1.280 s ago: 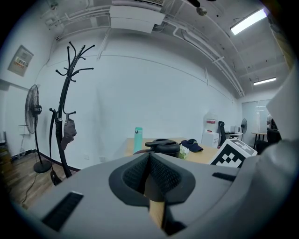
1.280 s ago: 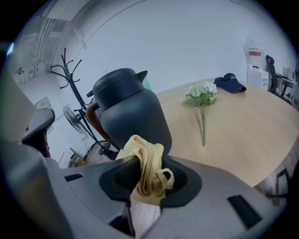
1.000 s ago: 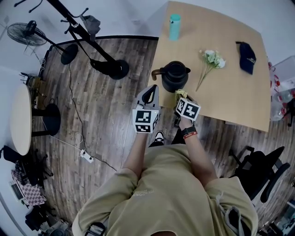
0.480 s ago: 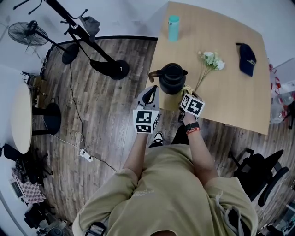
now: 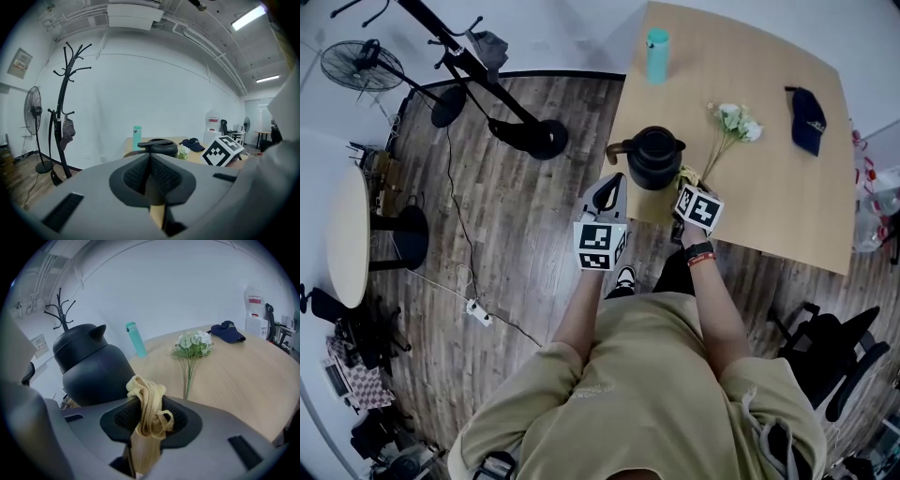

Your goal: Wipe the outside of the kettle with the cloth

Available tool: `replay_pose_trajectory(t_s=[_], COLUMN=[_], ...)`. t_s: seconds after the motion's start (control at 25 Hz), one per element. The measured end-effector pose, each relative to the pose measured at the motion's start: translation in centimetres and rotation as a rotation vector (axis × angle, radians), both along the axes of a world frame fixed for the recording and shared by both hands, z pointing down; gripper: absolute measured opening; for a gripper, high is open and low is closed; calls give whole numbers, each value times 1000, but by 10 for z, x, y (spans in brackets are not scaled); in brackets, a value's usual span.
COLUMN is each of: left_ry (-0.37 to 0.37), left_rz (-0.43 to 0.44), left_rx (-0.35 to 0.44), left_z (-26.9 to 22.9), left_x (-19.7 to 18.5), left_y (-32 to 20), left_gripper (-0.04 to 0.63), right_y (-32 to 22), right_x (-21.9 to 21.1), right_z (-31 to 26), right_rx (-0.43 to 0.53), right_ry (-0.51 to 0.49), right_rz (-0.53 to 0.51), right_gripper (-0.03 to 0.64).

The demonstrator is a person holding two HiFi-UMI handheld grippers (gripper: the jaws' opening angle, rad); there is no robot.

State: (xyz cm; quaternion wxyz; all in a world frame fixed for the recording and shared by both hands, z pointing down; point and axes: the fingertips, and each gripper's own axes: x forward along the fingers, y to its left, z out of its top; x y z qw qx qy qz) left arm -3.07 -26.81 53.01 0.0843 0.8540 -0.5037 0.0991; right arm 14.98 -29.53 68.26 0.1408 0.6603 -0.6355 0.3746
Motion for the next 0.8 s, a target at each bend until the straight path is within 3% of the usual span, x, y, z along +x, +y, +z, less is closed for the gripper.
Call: replay_pose_trajectory(t_s=[0.32,0.8], left_ry=[8,11], left_rz=[-4,-11], left_rx=[-20,-24], left_z=[7,12], left_x=[-16,-47], left_y=[9,15], left_gripper=[21,21], right_y=[45,66], right_x=[-15,-113], right_z=[23,28], right_rx=[-63,-72], right_ry=[-50,-173], right_rz=[-1,-113], right_gripper=[137,138])
